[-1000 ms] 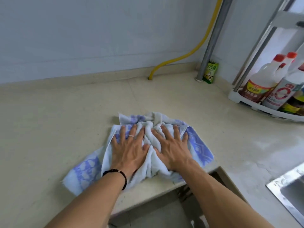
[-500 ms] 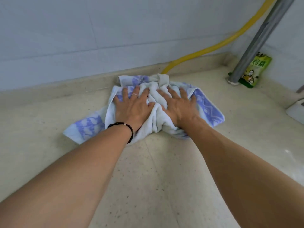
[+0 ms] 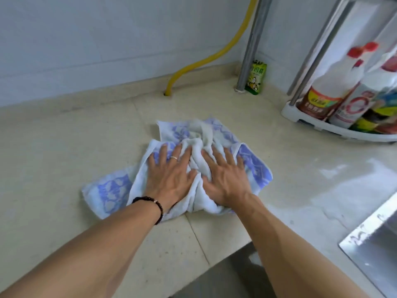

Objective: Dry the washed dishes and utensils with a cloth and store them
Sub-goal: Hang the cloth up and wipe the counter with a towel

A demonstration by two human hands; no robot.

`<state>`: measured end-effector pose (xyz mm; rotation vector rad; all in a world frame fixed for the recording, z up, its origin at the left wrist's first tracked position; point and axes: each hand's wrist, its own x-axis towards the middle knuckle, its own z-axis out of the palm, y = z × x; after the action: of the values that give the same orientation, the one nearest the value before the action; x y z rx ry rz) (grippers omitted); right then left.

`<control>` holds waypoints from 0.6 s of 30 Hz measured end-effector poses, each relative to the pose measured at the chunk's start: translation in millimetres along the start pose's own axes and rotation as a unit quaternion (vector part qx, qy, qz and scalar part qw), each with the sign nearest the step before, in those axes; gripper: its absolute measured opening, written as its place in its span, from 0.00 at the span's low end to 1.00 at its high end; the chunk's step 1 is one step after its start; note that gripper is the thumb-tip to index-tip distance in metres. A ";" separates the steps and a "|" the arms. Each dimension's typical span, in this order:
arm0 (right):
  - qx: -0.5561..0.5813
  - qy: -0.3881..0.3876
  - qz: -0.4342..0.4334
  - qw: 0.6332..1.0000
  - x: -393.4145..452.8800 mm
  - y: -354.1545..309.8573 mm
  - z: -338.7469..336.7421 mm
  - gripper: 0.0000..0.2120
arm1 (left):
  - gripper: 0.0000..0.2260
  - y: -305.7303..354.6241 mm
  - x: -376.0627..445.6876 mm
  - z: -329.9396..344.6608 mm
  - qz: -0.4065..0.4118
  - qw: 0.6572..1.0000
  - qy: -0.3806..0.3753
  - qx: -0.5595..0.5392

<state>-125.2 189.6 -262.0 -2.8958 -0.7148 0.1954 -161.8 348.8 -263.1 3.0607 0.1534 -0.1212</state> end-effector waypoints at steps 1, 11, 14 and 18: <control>-0.001 -0.006 0.002 1.000 -23.3 6.7 0.9 0.40 | 0.29 16.2 -19.5 1.1 0.002 1.000 -0.005 0.006; -0.002 -0.048 -0.004 0.999 -112.7 58.1 -5.7 0.34 | 0.33 95.6 -88.6 10.8 -0.002 1.000 -0.026 0.010; 0.003 -0.047 -0.016 0.999 -69.5 67.6 -5.6 0.36 | 0.29 92.4 -49.8 7.7 -0.022 0.999 -0.025 -0.023; 0.010 -0.016 -0.005 1.000 22.2 84.3 -12.9 0.37 | 0.28 74.4 46.4 10.9 -0.032 0.999 0.013 -0.042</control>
<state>-65.6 124.8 -266.4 -2.8763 -0.7285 0.2453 -109.0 278.6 -272.6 2.9754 0.2510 -0.0767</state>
